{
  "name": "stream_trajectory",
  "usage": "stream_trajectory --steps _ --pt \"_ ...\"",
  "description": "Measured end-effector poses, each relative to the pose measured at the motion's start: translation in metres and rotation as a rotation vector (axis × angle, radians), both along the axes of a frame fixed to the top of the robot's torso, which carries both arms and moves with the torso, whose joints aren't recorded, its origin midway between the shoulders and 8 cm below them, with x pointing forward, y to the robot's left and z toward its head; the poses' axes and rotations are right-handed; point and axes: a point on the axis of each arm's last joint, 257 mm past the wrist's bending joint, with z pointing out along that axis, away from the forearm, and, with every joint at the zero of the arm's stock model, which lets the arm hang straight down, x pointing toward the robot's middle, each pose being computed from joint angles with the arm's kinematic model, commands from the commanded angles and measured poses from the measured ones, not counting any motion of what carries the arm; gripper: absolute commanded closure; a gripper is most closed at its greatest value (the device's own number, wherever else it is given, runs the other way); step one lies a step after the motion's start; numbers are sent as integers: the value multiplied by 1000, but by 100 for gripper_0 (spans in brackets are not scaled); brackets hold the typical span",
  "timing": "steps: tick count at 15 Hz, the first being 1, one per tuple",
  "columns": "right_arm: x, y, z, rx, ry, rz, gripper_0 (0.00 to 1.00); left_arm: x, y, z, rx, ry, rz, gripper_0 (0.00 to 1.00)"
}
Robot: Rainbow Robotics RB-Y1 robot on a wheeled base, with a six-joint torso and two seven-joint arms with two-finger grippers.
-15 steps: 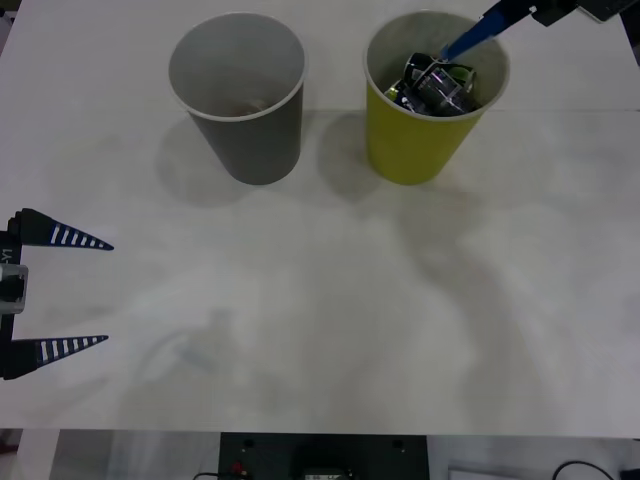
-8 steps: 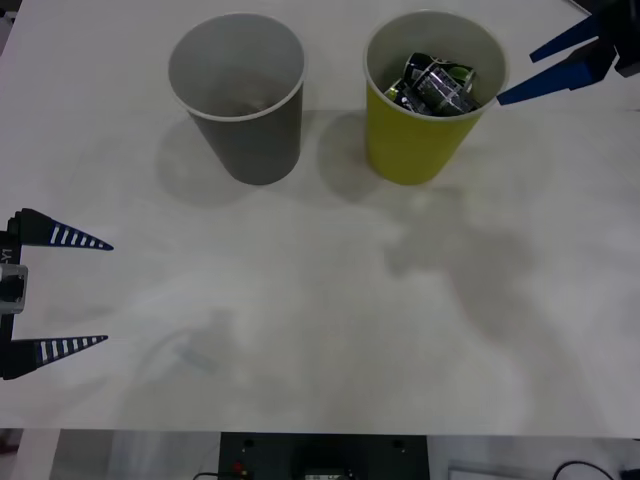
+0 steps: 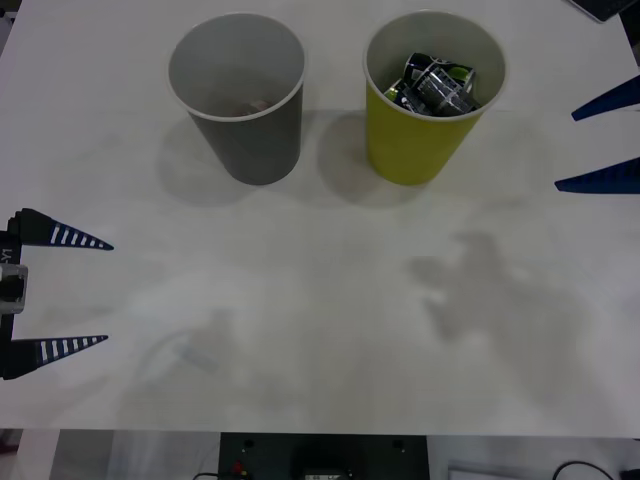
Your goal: Put the can into the green bin and the plastic bottle into the gray bin
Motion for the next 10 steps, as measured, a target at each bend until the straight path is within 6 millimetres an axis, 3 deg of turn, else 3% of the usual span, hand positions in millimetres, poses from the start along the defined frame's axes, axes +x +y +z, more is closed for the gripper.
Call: stream_trajectory --steps 6,10 --pt "-44 -27 -55 -75 -63 104 0 0 0 0 0 0 0 0" --pt "-63 -41 -86 -124 -120 163 0 0 0 0 0 0 0 0"
